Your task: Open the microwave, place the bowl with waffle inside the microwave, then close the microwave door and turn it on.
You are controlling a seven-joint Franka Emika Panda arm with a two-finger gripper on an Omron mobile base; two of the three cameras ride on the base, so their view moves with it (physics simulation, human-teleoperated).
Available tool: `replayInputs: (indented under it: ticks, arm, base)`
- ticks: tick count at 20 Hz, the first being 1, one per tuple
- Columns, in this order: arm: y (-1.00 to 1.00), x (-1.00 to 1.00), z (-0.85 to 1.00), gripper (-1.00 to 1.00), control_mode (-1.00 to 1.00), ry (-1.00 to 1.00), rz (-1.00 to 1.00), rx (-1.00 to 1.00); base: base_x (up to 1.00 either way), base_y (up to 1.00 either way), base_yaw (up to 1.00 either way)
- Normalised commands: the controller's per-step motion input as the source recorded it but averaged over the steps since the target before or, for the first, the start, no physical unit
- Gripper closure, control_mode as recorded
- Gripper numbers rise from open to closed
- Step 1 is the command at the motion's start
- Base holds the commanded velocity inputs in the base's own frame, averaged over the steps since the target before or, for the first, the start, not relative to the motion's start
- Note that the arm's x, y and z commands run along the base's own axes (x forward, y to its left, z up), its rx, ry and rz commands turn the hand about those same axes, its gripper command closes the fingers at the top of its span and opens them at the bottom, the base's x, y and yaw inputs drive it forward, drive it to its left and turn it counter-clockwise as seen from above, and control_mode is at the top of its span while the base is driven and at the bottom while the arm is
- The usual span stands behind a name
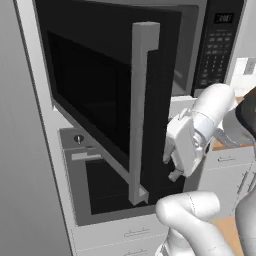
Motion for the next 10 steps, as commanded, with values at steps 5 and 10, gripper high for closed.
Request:
replayInputs:
  ticks: [5,10]
  arm:
    - [-1.0,-0.13,-0.66,-1.0,-1.0,-0.03,-0.08,-0.03]
    - [-1.0,0.11,-0.35,-1.0,-1.0,0.0,-0.22,0.05]
  base:
    - [0.0,0.0,0.0]
    - [0.0,0.0,0.0]
